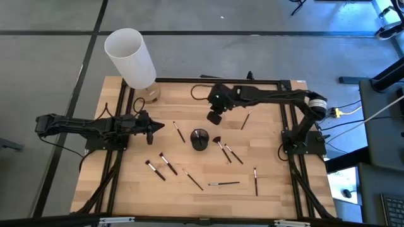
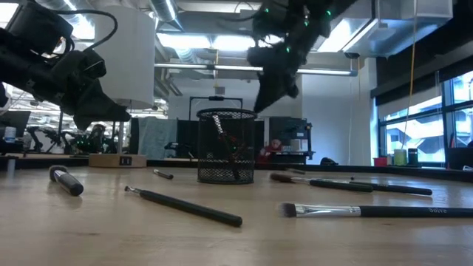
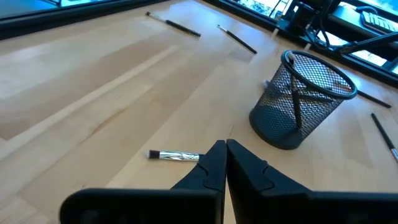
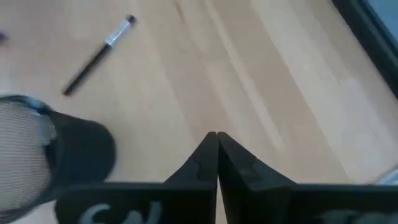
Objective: Sort items
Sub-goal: Put the silver eyeshadow brush into the pen holder
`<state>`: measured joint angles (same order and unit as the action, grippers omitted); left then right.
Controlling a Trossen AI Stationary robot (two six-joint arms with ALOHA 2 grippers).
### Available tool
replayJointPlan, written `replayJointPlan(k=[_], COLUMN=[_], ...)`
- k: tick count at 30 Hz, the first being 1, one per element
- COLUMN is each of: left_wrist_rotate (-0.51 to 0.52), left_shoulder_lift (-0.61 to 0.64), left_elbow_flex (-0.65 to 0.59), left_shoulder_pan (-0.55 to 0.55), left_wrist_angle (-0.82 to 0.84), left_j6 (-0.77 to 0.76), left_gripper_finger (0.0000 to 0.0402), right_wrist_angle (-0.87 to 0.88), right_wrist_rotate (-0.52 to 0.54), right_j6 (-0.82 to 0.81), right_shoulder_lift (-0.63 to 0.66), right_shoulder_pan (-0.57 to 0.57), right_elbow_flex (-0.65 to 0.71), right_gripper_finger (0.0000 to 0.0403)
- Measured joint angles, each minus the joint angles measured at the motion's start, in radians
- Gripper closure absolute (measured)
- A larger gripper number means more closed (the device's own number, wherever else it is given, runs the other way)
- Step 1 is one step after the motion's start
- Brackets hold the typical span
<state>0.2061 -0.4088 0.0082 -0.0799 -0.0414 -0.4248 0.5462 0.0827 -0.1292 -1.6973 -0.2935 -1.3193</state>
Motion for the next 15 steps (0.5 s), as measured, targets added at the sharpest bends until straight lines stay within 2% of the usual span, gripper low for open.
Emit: replayJointPlan(k=[5,10,15], left_wrist_rotate=[0.012,0.060,0.117], left_shoulder_lift=[0.000,0.000,0.000], left_elbow_flex=[0.000,0.000,0.000], left_shoulder_pan=[0.000,0.000,0.000], left_wrist_angle=[-0.001,-0.008,-0.014], left_j6=[-0.020,-0.035,-0.049], left_gripper_finger=[0.0395,0.0395,0.0395], right_wrist_angle=[-0.006,0.061,0.055], right_wrist_rotate=[0.158,0.161,0.122], right_j6=[-0.111,-0.152,-0.169], right_shoulder_lift=[0.019,-0.024,-0.064], right_shoulder_pan=[-0.097,-0.264,-0.418], right_elbow_flex=[0.093,0.121,0.115], right_gripper_finger=[0.0384,0.0326,0.0260])
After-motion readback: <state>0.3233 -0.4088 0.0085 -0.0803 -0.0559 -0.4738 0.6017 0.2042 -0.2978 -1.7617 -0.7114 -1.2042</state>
